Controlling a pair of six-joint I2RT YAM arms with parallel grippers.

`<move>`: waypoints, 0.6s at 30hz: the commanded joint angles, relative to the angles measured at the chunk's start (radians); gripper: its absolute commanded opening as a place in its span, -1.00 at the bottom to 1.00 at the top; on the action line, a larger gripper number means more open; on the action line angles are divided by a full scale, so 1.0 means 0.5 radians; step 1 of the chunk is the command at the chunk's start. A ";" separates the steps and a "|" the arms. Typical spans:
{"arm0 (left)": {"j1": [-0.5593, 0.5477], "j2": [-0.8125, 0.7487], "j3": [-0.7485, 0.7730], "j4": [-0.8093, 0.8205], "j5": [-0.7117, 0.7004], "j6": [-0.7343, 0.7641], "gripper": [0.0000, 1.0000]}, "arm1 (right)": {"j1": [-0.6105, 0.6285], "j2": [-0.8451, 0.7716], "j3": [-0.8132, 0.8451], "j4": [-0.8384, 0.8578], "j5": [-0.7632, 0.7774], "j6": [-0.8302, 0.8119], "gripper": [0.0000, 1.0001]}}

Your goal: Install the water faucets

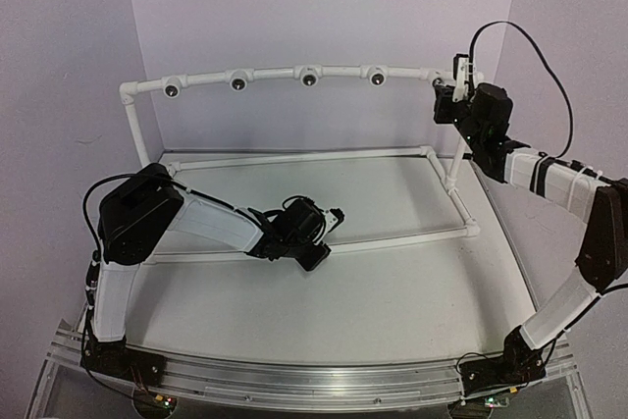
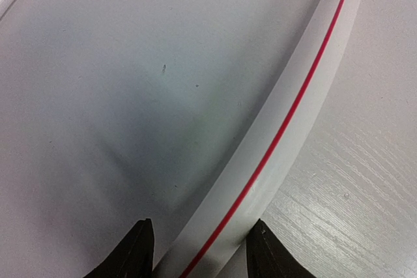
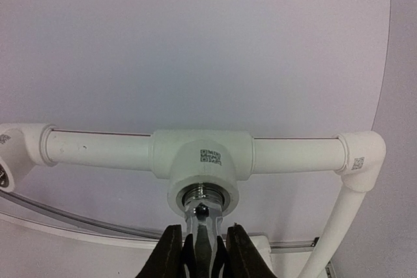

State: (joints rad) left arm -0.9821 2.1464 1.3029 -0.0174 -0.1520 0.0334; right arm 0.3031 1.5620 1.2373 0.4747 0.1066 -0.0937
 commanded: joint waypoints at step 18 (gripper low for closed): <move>-0.062 0.303 -0.216 -0.697 0.264 -0.374 -1.00 | -0.120 0.031 0.179 -0.014 0.038 0.651 -1.00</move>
State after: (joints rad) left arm -0.9833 2.1475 1.3029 -0.0128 -0.1505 0.0330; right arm 0.2882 1.5639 1.2755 0.4015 0.0753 0.1463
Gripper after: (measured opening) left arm 0.474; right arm 0.226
